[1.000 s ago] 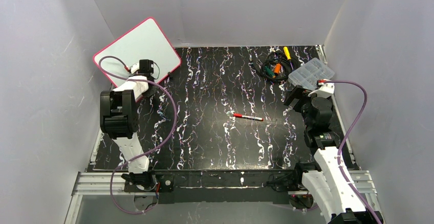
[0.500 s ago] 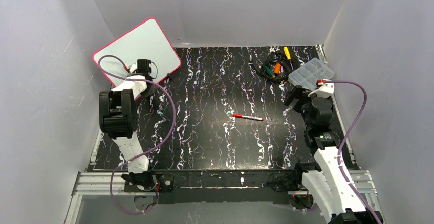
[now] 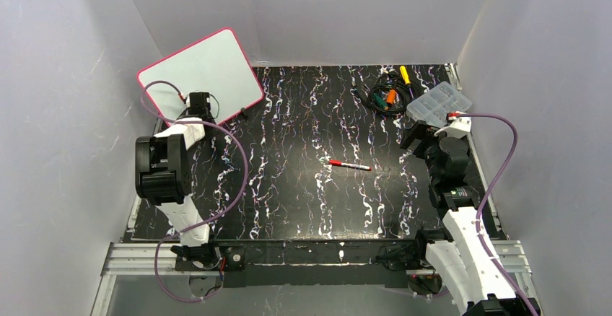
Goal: Write a sentence on the whiteboard
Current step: Move the whiteboard stand to the center of the board.
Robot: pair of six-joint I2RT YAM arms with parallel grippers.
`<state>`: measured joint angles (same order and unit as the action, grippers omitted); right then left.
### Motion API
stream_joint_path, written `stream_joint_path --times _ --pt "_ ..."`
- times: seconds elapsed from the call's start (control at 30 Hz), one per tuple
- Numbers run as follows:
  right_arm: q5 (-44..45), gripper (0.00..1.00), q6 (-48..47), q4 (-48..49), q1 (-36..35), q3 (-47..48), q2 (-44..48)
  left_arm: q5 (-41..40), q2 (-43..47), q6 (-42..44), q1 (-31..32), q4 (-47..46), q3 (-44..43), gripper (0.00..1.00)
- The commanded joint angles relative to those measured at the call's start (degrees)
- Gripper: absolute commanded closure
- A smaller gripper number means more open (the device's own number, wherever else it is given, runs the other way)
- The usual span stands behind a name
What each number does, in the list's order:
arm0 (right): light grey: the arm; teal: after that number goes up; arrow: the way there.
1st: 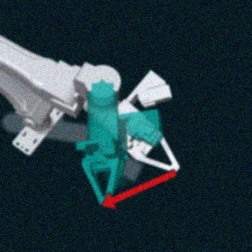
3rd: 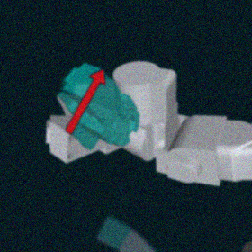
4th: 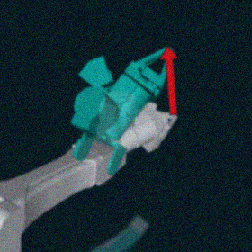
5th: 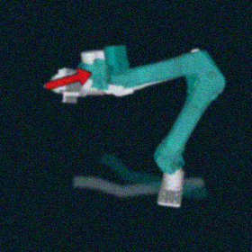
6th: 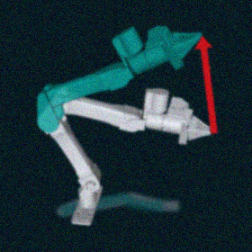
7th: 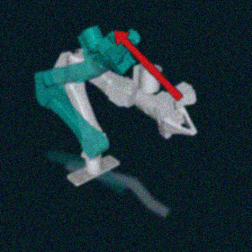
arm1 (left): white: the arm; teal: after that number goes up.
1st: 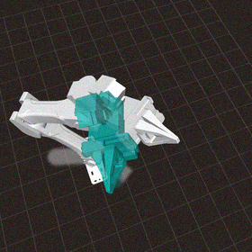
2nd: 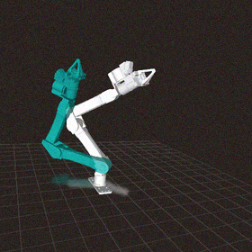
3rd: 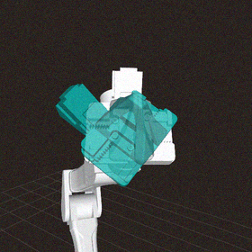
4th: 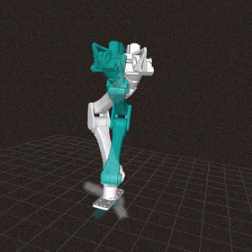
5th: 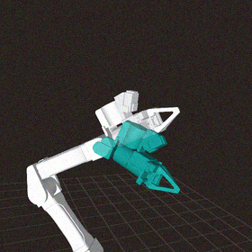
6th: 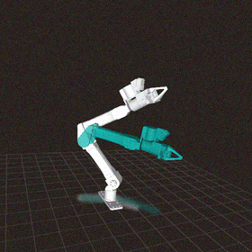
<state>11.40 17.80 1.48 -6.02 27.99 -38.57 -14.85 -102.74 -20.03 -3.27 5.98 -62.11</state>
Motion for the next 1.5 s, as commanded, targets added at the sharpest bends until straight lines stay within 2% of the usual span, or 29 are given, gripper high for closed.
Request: stream_joint_path --times 0.0,0.23,0.5,0.77,0.8,1.07,1.47 --pt "0.00 0.01 -0.58 2.57 0.05 0.76 0.89 7.64 3.92 6.32 0.81 -0.33 2.37 1.00" --pt "0.03 0.01 -0.58 2.39 0.05 0.71 0.92 14.19 6.79 11.06 0.81 -2.04 5.68 1.00" --pt "0.07 0.01 -0.57 2.22 0.05 0.66 1.25 17.68 8.74 11.85 1.34 -1.87 7.62 1.00" --pt "-0.04 0.01 -0.58 2.05 0.05 0.58 1.68 16.46 11.95 11.44 2.40 -0.19 10.22 1.00" --pt "-0.04 0.01 -0.58 2.08 0.05 0.50 1.73 16.55 12.55 11.42 4.31 -0.18 10.71 1.00" --pt "0.08 0.01 -0.49 1.86 0.05 0.40 2.15 15.76 17.36 10.98 8.02 2.71 12.26 1.00" --pt "0.12 0.01 -0.40 1.61 0.05 0.07 2.70 11.21 17.07 7.67 11.56 8.08 12.07 1.00"
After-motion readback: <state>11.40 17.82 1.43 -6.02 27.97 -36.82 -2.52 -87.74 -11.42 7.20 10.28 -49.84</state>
